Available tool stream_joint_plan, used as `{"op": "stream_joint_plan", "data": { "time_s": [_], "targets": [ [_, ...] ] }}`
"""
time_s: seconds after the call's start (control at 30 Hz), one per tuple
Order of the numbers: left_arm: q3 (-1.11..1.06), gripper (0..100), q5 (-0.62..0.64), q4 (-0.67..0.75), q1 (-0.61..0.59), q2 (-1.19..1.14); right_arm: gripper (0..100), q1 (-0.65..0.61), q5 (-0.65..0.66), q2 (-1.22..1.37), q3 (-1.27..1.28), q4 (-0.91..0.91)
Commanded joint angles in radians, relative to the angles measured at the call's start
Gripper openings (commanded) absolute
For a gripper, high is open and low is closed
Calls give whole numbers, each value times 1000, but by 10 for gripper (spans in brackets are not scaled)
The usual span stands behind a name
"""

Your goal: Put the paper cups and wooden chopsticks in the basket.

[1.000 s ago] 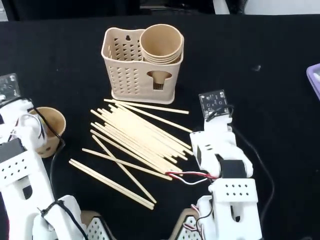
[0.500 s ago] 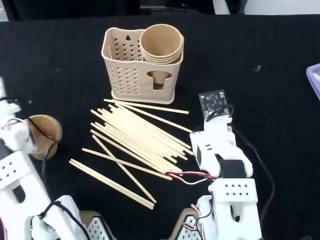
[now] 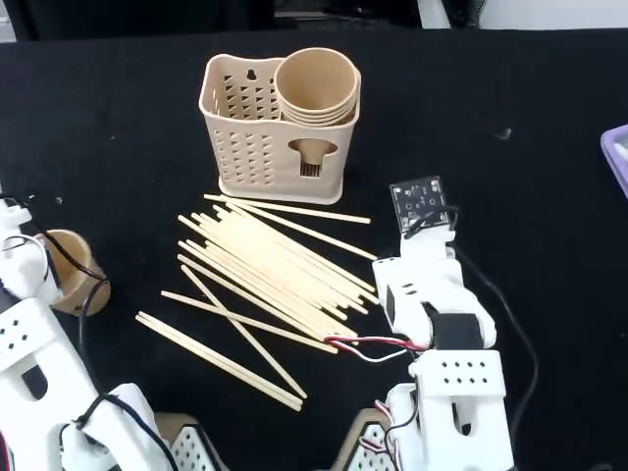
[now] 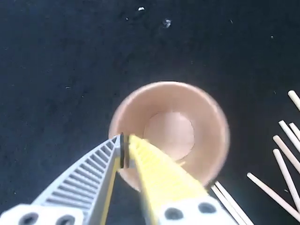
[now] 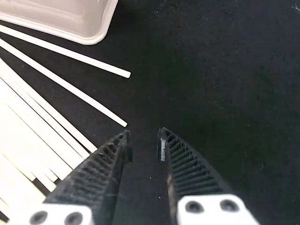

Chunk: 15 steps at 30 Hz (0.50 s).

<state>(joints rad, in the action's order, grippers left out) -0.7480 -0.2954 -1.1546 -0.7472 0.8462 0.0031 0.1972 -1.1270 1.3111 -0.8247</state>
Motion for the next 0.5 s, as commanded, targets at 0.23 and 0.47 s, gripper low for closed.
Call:
{"op": "stream_joint_plan", "data": {
  "time_s": [0.23,0.47],
  "targets": [
    [85,196,-6,-161,-12,11,107,15,-8,-27,-4,18],
    [-15,191,0,-157,-12,11,107,15,-6,-27,-4,18]
  ]
}}
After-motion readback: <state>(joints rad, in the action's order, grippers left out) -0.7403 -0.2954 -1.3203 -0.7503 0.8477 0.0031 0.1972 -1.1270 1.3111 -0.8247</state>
